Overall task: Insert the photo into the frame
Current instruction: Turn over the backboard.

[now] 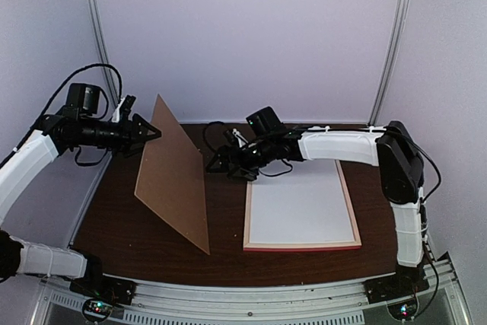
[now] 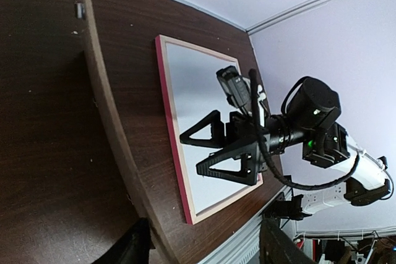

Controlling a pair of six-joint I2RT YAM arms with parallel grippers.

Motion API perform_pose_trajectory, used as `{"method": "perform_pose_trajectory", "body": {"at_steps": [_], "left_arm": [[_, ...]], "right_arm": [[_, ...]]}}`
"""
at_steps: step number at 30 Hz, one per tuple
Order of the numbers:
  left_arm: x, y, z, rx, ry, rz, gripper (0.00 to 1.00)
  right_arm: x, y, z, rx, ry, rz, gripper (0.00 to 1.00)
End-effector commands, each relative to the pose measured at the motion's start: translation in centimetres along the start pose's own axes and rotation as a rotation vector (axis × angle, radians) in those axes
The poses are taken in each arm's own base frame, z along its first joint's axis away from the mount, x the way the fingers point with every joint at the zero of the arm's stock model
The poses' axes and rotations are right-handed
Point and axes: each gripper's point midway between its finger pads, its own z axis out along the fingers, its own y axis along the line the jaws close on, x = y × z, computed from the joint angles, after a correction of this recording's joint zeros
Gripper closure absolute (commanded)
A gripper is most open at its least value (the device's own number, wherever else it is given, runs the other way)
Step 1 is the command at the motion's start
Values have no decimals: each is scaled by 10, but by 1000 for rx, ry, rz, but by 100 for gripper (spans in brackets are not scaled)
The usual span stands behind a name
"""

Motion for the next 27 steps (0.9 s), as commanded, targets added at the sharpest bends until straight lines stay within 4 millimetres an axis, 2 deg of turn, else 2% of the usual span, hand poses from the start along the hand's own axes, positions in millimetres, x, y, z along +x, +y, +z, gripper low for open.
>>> {"method": "perform_pose_trajectory", "body": {"at_steps": [1,8,14,20,27], "left_arm": [[-15,-35,5,77,-40,94,38],[-10,-59,20,124,-1,147,36],[-2,-69,26,165,18,180,35],[3,-79,30,223,34,209,34],[16,-91,44,262,99,245,34]], "right_arm": [[-30,40,-33,-14,-76,-56,0],[-57,89,-55,-107,-131,-78,0],[-72,112,-57,-195,-155,-55,0],[-84,126,-57,-237,-168,-35,1],[-90,131,-61,-221,-174,-44,1]]}}
